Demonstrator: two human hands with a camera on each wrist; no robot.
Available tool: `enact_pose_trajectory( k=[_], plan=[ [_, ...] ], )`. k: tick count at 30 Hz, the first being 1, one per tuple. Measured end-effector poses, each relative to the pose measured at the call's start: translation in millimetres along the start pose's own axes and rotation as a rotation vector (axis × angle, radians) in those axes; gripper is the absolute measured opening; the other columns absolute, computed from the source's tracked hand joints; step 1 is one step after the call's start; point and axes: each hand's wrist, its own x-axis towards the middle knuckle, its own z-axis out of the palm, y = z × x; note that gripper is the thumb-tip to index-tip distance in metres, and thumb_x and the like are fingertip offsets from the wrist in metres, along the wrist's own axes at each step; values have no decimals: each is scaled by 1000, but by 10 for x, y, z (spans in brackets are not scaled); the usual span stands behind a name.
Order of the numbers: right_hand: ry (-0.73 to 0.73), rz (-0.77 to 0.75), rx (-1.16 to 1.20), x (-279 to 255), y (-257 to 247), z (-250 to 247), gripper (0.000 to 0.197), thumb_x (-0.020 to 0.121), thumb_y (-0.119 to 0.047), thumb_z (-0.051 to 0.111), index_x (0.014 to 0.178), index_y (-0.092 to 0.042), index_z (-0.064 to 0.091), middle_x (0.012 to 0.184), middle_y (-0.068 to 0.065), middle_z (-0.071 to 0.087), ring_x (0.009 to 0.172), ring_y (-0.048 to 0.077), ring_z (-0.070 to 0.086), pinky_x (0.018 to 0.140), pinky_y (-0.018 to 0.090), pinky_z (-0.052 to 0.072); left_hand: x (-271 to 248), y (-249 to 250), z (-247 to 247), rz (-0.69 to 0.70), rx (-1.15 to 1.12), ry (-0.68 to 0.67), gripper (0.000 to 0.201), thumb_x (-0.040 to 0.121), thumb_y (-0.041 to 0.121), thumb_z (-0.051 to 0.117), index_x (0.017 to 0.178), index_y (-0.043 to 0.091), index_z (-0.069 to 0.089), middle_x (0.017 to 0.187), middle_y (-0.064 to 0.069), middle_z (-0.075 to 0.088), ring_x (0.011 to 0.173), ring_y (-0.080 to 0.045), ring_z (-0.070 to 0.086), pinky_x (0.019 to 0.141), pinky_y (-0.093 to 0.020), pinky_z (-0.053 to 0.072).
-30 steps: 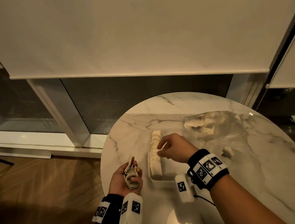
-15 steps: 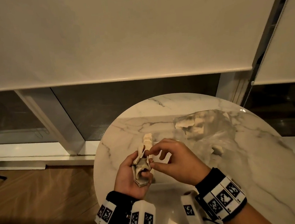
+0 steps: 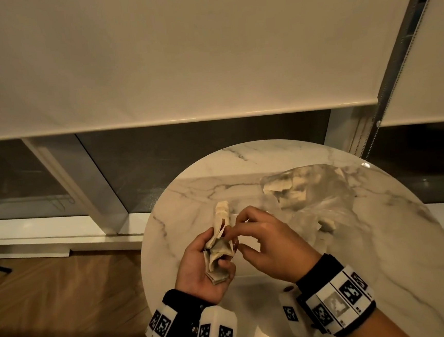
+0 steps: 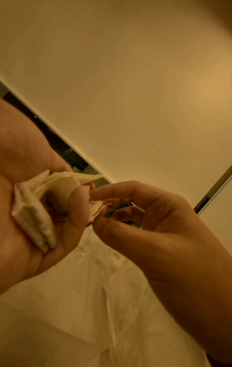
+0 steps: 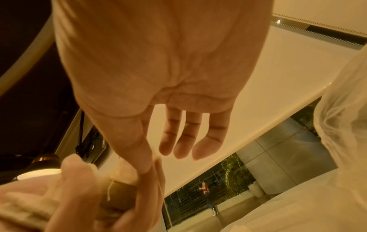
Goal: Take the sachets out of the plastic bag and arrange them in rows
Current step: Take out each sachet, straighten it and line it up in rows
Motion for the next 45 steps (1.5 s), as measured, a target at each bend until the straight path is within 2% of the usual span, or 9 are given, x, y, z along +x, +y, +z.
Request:
enact_pose_trajectory(
  k=[6,13,19,22,27,31,35,40,45],
  plan=[
    [12,-11,24,-3,6,13,17,89,-34,61,103,-38,70,101,-18,50,98,3,52,77,33,52,0,-5,3,-31,-13,-4,33,87,32,55,86,12,80,86,-1,72,55,-9,63,35,-16,41],
    [48,-7,62,8,9,15,13,90,-33,62,99,-36,71,100,-20,50,101,4,50,78,22,48,25,4,-64,-24,-26,27,31,87,32,57,91,11,79,100,0,65,63,-14,68,35,-18,43],
    [60,16,166,56,-3,22,10,87,-26,63,92,-34,68,97,-23,58,97,8,58,68,14,39,78,27,-166,-40,17,123,31,86,32,56,99,7,69,81,-6,68,60,-18,69,32,-17,39],
    [80,34,240,84,-25,36,9,87,-24,63,91,-30,68,92,-20,64,93,10,62,66,15,41,84,59,-236,-63,23,132,32,88,32,53,102,6,66,75,-9,64,51,-19,66,31,-18,39],
    [90,93,395,134,-55,70,10,90,-17,66,90,-26,69,87,-12,70,89,13,66,62,28,54,70,106,-282,-55,40,124,32,88,30,52,84,4,69,56,-7,52,36,-13,46,30,-15,34],
    [107,127,437,164,-40,79,12,92,-17,67,91,-29,70,84,-11,69,85,13,65,61,20,48,72,158,-348,-77,73,116,36,85,33,53,65,6,66,53,-4,47,38,-9,40,31,-13,31],
    [103,179,456,196,41,81,11,92,-16,68,93,-27,71,83,-15,68,82,10,64,64,15,45,135,227,-509,-60,-3,168,36,86,34,52,63,6,56,47,-2,40,33,-10,40,29,-15,29],
    [97,270,524,204,129,117,14,93,-14,66,91,-27,71,82,-8,69,78,16,68,64,34,59,193,275,-733,-37,-63,183,34,82,31,53,59,6,51,43,1,34,31,-10,37,28,-16,24],
    [98,299,581,230,130,128,15,94,-10,66,90,-23,71,80,-3,69,77,19,69,59,31,58,219,302,-867,-26,-84,199,34,83,30,52,59,6,52,44,2,35,32,-10,38,27,-17,25]
  ],
)
